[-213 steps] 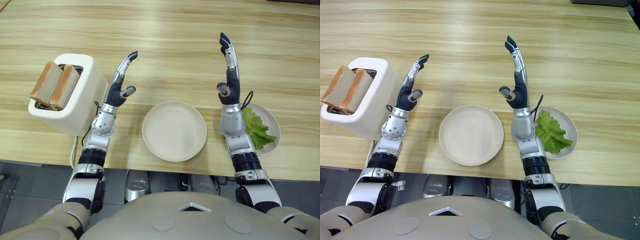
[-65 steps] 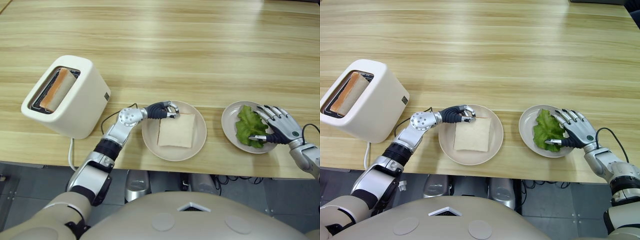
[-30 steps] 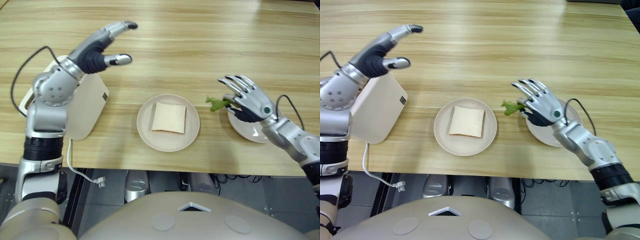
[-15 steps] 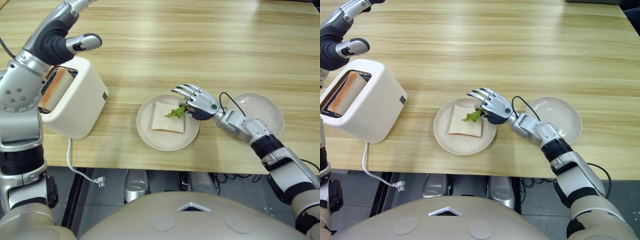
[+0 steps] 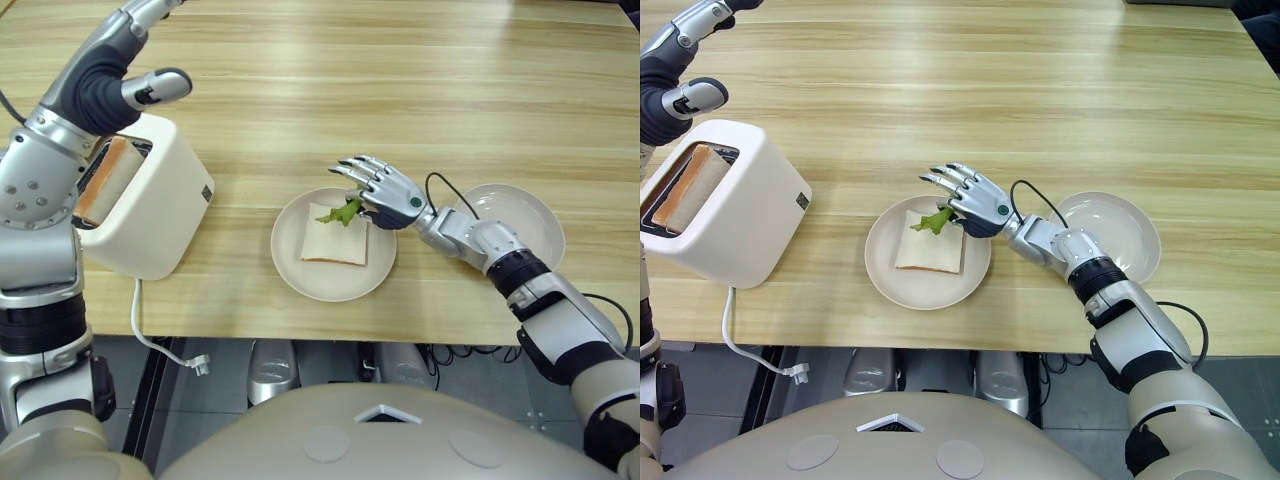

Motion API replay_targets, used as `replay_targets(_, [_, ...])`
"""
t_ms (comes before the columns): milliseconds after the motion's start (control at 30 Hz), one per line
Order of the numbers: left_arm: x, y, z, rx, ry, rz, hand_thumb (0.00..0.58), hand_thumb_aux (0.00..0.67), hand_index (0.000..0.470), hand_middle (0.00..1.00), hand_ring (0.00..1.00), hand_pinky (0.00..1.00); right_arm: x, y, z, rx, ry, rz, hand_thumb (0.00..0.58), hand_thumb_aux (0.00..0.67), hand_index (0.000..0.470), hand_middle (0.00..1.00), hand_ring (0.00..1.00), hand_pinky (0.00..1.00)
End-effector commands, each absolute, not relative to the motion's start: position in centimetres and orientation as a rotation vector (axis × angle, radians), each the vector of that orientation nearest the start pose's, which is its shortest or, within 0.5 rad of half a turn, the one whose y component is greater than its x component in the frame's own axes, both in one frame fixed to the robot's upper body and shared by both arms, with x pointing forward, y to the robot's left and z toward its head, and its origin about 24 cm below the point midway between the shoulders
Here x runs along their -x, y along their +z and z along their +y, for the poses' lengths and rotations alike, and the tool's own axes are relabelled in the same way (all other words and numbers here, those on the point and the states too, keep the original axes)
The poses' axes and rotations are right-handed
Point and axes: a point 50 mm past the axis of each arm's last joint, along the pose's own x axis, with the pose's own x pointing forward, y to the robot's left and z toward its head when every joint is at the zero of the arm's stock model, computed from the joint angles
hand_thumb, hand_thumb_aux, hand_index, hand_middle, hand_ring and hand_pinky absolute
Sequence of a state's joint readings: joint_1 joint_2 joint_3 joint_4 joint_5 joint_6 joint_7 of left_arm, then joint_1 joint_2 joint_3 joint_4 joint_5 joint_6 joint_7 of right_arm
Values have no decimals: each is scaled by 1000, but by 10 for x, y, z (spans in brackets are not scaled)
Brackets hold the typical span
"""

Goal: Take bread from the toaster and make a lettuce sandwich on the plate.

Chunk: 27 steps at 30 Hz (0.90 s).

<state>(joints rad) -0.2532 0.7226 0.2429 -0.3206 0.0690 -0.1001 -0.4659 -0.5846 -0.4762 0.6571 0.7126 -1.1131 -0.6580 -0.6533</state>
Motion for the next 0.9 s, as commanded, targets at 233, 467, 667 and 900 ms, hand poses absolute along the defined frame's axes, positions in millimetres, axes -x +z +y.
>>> replay_targets(233, [-256,225,231,-940,-312,-507,0,0,0,0,0,0,-281,19,-99,1419,808,-900,0,0,0,0,0,0])
replay_targets(467, [-256,225,231,-942,-309,-511,0,0,0,0,0,0,-279,17,-101,1444,835,-897,0,0,0,0,0,0])
replay_targets(667, [-254,226,235,-959,-292,-506,0,0,0,0,0,0,-278,16,-105,1458,836,-893,0,0,0,0,0,0])
replay_targets(900, [-254,227,242,-1005,-262,-494,0,0,0,0,0,0,-278,16,-106,1457,830,-883,0,0,0,0,0,0])
